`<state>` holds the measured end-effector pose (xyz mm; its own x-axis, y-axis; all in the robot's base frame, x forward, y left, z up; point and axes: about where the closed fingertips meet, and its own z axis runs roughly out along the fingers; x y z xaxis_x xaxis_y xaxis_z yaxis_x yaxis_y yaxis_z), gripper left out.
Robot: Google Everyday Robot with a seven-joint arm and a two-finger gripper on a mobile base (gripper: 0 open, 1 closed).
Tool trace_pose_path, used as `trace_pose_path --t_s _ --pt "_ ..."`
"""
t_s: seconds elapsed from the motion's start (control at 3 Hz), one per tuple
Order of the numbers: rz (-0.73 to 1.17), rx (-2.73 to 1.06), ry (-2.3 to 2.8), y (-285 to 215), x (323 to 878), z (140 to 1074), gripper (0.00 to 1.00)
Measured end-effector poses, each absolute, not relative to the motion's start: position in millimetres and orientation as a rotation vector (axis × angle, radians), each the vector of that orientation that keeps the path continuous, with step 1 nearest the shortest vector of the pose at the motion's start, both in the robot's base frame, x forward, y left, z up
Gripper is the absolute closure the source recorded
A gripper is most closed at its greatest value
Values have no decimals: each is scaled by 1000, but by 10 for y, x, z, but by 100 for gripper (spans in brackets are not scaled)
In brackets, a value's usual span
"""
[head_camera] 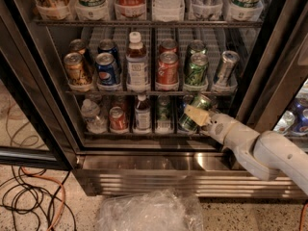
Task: Pick green can from bottom shelf of fridge
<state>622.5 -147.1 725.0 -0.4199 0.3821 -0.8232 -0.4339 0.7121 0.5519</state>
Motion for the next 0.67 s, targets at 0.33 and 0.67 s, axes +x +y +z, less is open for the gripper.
trace_pose_path --t_s 0.33,0.67 --pt "993 -68 1779 -1364 6135 7325 100" --pt "993 -68 1779 -1364 6135 7325 100"
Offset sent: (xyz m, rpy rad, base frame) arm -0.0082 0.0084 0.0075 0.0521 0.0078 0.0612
